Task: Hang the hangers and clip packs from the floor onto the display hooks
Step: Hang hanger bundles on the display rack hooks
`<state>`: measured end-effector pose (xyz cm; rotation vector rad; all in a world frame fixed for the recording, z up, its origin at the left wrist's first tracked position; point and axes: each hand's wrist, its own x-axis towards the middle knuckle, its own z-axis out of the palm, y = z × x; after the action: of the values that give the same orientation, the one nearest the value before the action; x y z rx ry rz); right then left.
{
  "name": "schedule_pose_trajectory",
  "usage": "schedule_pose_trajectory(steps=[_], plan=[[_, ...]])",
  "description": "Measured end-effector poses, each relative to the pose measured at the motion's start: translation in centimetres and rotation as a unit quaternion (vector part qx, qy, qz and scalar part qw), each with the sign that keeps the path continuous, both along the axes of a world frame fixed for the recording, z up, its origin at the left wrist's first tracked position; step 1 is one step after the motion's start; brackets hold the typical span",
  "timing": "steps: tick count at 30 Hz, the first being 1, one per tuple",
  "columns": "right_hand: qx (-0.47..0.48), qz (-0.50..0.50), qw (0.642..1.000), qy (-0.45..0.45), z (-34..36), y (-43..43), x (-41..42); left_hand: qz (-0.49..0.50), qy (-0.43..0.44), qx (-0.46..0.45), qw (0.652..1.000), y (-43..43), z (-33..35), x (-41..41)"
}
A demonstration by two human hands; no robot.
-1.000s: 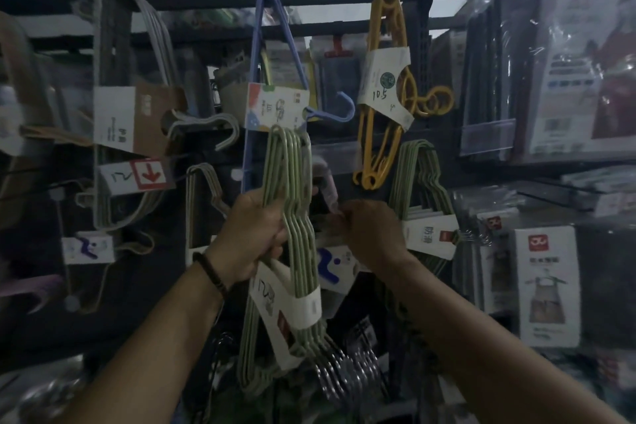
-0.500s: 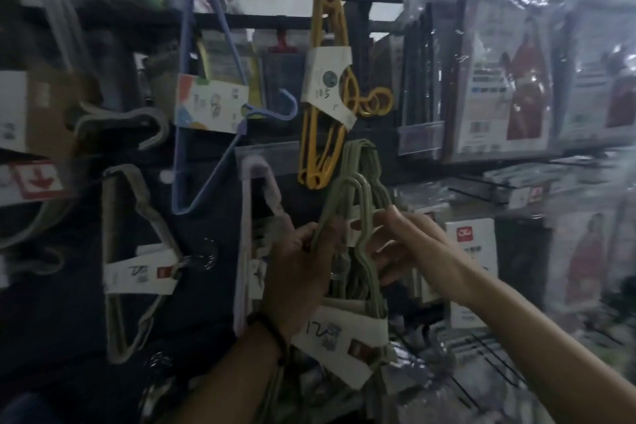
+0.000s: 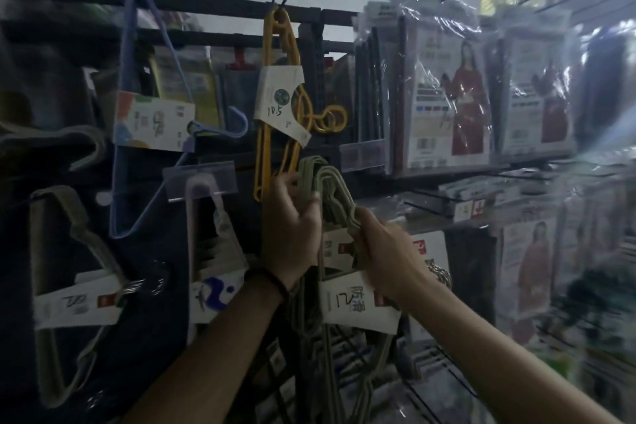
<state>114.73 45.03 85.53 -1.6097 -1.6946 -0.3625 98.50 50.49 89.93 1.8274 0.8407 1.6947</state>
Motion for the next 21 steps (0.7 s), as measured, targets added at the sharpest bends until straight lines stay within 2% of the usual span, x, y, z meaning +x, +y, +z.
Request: schedule_pose_trajectory(steps=[2,4,5,8,13,21], plan=[[0.010,-0.004,1.000,0.010,-0.1,0.2,0.6,0.039,0.104,0.102,0.989,0.4,1.6,0.0],[0.032,-0.009,0.999,0.015,-0.3,0.3,1.3,0.043,0.195,0.124,0.972,0.5,2.8,0.2],[0.049,-0.010,0.999,0.011,-0.4,0.4,1.7,0.030,0.213,0.122,0.969,0.4,3.2,0.3],[0.098,0.008,0.995,-0.006,-1.1,0.1,2.5,0.005,0.188,0.166,0.968,0.2,3.8,0.4],[0.177,0.012,0.984,0.022,-0.5,0.9,3.7,0.011,0.165,0.220,0.961,0.1,4.5,0.5],[0.118,0.034,0.992,0.028,-0.4,4.3,3.8,0.061,0.220,0.255,0.940,0.2,4.2,0.3]])
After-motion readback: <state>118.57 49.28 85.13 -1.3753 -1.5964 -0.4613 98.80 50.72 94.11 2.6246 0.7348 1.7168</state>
